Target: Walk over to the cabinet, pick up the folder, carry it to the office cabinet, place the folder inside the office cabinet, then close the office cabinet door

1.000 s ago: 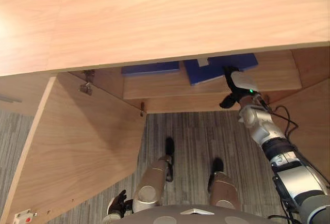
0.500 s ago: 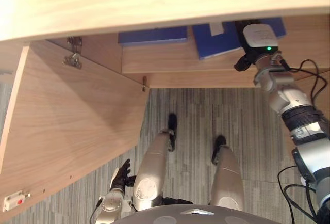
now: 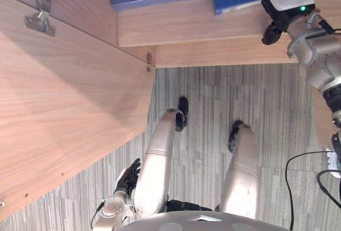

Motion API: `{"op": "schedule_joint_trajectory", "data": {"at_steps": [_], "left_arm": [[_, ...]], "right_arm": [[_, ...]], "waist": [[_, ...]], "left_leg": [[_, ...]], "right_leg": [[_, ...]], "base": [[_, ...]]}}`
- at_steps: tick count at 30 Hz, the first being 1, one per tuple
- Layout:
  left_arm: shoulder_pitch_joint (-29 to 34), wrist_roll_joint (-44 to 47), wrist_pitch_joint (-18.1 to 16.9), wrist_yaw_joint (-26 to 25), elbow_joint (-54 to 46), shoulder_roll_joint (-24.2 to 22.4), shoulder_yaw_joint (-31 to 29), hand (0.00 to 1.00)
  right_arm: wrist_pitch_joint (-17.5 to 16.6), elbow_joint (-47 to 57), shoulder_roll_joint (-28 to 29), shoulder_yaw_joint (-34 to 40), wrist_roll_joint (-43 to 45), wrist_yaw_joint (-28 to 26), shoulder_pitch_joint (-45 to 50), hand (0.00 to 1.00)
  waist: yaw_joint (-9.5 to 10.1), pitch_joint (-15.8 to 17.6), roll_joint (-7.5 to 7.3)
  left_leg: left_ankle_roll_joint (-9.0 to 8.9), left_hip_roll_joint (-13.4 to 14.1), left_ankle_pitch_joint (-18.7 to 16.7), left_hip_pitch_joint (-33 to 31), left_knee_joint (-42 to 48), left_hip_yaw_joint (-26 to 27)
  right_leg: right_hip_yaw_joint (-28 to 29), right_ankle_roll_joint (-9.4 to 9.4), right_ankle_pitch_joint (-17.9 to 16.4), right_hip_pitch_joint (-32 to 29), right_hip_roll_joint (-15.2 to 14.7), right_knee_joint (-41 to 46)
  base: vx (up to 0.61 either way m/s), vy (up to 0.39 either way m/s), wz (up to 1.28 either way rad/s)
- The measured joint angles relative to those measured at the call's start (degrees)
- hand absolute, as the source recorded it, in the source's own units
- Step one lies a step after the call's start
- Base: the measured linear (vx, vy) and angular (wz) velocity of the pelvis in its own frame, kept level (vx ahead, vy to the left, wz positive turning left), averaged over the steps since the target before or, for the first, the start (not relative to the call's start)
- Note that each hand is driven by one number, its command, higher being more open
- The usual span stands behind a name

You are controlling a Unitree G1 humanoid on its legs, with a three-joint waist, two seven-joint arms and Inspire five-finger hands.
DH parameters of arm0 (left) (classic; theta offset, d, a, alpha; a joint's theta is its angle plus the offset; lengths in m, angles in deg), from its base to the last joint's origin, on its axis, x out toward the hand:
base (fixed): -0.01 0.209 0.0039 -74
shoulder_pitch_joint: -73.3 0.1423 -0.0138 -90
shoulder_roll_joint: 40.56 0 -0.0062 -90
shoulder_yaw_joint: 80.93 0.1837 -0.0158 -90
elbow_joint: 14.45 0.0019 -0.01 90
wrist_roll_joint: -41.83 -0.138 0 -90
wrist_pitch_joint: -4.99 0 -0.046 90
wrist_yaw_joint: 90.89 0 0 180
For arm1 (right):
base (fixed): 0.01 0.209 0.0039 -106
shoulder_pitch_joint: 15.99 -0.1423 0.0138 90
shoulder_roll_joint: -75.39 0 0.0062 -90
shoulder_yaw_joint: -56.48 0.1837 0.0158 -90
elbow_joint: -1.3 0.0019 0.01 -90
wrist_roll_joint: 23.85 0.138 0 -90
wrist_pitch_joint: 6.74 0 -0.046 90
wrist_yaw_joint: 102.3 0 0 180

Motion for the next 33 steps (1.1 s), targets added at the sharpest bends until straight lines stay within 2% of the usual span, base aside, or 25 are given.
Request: {"op": "schedule_joint_trajectory", "data": {"at_steps": [6, 8, 14, 18, 20, 22, 27, 33], "left_arm": [[0.4, 1.5, 0.0, 0.7, -0.3, 0.1, 0.0, 1.0], [0.5, 1.7, 0.0, 0.9, -0.3, 0.1, 0.0, 1.0], [0.5, 1.2, 0.2, 1.9, -0.8, -0.1, -0.6, 1.0], [0.5, -0.3, 1.9, 2.2, -2.0, -0.6, -1.6, 1.0], [0.5, -0.3, 2.6, 2.2, -2.6, -0.6, -1.7, 1.0], [0.5, -0.3, 3.0, 2.4, -5.0, -1.0, -1.8, 1.0], [0.9, -0.3, 4.2, 2.5, -6.5, -1.7, -2.1, 1.0], [2.2, -0.4, 5.6, 2.6, -8.9, -1.9, -2.0, 1.0]], "right_arm": [[-0.9, -1.1, -0.8, -2.0, 9.9, -4.3, -4.9, 1.0], [-1.7, -2.8, -0.8, -3.3, 14.8, -7.3, -8.0, 1.0], [-2.6, -6.5, -0.5, -5.0, 20.4, -12.1, -13.1, 1.0], [-2.5, -9.5, -0.1, -5.8, 26.8, -16.3, -17.4, 1.0], [-1.1, -11.8, 0.8, -5.3, 32.9, -17.2, -19.8, 1.0], [2.4, -16.6, 2.1, -4.2, 39.5, -18.8, -23.9, 1.0], [4.4, -19.5, 3.5, -3.9, 43.8, -18.8, -24.6, 1.0], [5.4, -20.6, 5.5, -5.8, 42.0, -19.1, -22.9, 1.0]], "waist": [[-0.07, 0.1, 0.04], [-0.2, 0.1, 0.05], [-0.27, -0.1, 0.23], [-0.28, -0.2, 0.41], [-0.25, -0.3, 0.65], [0.59, -1.2, 1.76], [1.49, -3.6, 2.51], [1.3, -5.0, 2.76]], "left_leg": [[-0.87, -0.1, 0.6, -1.8, 0.0, -0.3], [-1.19, -0.1, 0.9, -2.3, -0.1, -0.6], [-1.65, -0.2, 2.1, -3.0, -1.0, -1.2], [-2.18, -0.2, 3.2, -3.7, -2.1, -1.9], [-2.3, -0.5, 4.1, -3.7, -2.9, -2.3], [-2.42, -1.0, 5.9, -3.7, -5.3, -2.7], [-2.55, -1.4, 7.6, -3.6, -7.1, -2.9], [-1.82, -0.9, 8.7, -1.0, -10.5, -2.8]], "right_leg": [[0.1, 0.13, 0.0, -2.5, -0.1, 1.1], [0.0, 0.21, 0.1, -3.2, -0.1, 1.5], [-0.4, 0.2, 0.1, -4.2, 0.0, 1.6], [-0.9, -0.05, 0.3, -5.1, 0.3, 1.6], [-1.0, -0.08, 0.3, -5.3, 0.3, 1.6], [-1.3, -0.52, 0.5, -5.5, 0.6, 0.8], [-1.5, -0.91, 2.2, -5.5, 0.8, -0.6], [-2.4, -1.54, 4.1, -2.6, 0.9, -4.4]], "base": [[-0.09, -0.055, 0.0], [-0.07, -0.074, 0.01], [-0.04, -0.046, 0.03], [-0.06, -0.041, 0.03], [-0.06, -0.057, 0.12], [-0.07, -0.094, 0.24], [-0.02, -0.035, 0.06], [-0.01, -0.01, -0.02]]}}
